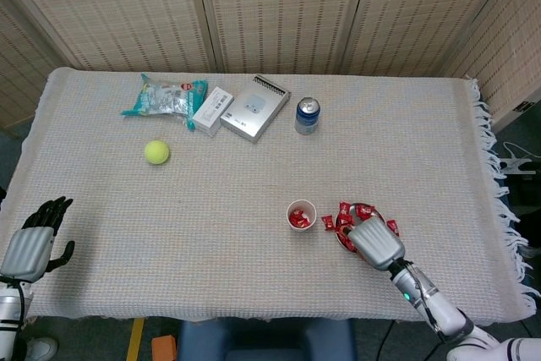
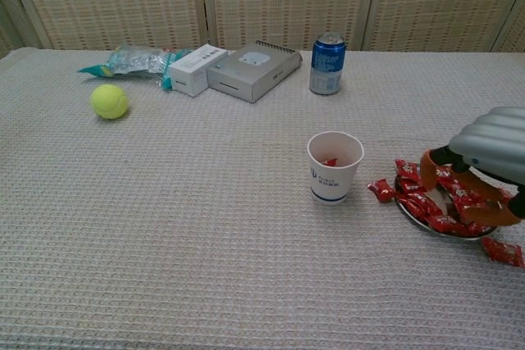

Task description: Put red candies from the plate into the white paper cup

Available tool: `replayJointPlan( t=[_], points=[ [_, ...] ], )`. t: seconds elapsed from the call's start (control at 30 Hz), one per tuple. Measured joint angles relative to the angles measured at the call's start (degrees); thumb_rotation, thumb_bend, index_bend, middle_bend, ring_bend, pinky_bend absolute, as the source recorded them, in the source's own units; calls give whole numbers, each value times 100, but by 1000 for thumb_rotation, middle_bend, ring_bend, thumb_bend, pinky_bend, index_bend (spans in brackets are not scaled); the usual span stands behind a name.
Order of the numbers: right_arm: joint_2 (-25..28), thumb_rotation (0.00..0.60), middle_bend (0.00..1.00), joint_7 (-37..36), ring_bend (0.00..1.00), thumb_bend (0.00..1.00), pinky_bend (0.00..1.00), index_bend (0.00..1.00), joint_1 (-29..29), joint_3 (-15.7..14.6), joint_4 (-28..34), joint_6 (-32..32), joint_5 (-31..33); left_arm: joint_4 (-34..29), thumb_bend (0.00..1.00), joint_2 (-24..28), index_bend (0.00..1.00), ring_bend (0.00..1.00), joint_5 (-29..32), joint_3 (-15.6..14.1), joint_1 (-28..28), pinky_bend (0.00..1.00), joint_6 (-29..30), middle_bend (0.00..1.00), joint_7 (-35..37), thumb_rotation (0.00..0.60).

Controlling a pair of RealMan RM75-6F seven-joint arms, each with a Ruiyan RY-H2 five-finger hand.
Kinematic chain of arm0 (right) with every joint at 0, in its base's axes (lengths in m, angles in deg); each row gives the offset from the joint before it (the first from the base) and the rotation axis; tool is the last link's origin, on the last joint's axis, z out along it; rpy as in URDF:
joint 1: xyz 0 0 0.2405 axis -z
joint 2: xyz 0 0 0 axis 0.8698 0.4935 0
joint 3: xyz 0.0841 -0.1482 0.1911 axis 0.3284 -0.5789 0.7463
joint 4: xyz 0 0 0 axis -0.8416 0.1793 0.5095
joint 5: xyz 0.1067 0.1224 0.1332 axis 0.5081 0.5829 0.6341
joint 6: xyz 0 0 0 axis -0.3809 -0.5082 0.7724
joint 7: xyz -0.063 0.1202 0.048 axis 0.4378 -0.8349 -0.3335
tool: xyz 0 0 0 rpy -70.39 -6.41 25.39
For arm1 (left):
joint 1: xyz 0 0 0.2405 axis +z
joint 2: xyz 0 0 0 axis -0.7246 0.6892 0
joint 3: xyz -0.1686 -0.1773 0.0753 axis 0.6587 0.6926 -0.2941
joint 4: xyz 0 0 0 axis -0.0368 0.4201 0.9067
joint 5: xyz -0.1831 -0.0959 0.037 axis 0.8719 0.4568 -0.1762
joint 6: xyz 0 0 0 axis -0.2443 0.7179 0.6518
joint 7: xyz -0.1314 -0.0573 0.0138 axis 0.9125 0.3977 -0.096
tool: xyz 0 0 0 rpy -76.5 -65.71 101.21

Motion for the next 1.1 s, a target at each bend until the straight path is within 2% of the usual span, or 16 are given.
replayJointPlan(
  t=[0.17,0.33,0.57,0.9,1.1],
  points=[
    [98,600,757,-406,745,244,1000,454,439,-259,-456,-218,-347,6,448,-13,0,0,7,-2,-7,170,-16,0,-29,600],
    [67,600,757,-635,745,244,1000,458,670,-327,-813,-220,-478,10,448,-44,0,0,18,-11,-26,173,-53,0,-111,600],
    [-173,600,757,-741,745,243,1000,436,775,-217,-1088,-2,-637,2,447,-54,0,0,52,-12,-26,175,-61,0,-168,600],
    [-407,600,757,-505,745,243,1000,432,887,-40,-1283,197,-631,-11,448,6,0,0,-11,-30,-21,178,-61,0,-16,600],
    [-492,600,757,-524,748,243,1000,470,937,28,-1388,267,-679,-2,448,2,0,0,6,-25,-22,179,-64,0,-37,600]
  ],
)
